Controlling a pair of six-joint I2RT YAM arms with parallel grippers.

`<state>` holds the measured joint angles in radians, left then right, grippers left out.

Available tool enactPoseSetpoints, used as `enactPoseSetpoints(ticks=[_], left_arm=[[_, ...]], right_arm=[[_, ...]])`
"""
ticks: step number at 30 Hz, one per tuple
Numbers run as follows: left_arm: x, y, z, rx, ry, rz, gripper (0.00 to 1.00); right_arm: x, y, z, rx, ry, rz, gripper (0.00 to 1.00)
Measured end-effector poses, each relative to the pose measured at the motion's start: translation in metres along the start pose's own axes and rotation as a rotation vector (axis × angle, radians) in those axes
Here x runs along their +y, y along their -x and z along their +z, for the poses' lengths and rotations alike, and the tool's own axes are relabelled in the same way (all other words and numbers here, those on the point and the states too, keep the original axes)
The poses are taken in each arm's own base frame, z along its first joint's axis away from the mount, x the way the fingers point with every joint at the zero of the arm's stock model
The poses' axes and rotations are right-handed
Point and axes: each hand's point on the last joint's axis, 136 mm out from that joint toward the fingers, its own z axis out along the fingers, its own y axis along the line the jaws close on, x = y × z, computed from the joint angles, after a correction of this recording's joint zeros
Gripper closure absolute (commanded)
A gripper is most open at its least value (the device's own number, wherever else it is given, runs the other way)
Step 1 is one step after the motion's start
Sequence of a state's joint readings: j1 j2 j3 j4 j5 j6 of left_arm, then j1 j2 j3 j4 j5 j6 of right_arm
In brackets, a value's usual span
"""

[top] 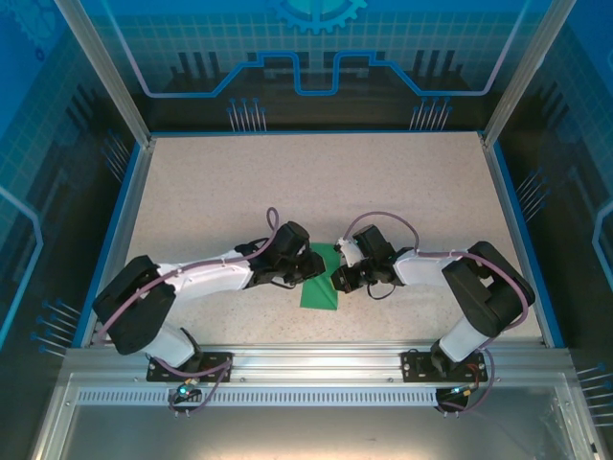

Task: Fold a paper plane with a square sheet of paper (pick it up from the middle)
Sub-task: Fold the triangle a second time at the center of the table.

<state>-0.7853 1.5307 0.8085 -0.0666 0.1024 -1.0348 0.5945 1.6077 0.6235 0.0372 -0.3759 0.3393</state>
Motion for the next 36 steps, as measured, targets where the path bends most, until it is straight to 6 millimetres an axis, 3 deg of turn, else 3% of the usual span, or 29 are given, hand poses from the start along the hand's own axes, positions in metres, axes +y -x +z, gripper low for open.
enactPoseSetpoints(ticks=[13, 20, 36], left_arm=[[0.007, 0.001, 0.024, 0.009, 0.004, -0.046, 0.76], [0.022, -0.004, 0.036, 0.027, 0.044, -0.071, 0.77], [0.038, -0.006, 0.043, 0.026, 0.088, -0.095, 0.78]], right_arm=[[0.000, 0.001, 0.001, -0.004, 0.004, -0.002, 0.91], [0.001, 0.003, 0.002, -0.009, 0.009, -0.002, 0.91], [0.002, 0.005, 0.005, -0.017, 0.024, -0.004, 0.91]])
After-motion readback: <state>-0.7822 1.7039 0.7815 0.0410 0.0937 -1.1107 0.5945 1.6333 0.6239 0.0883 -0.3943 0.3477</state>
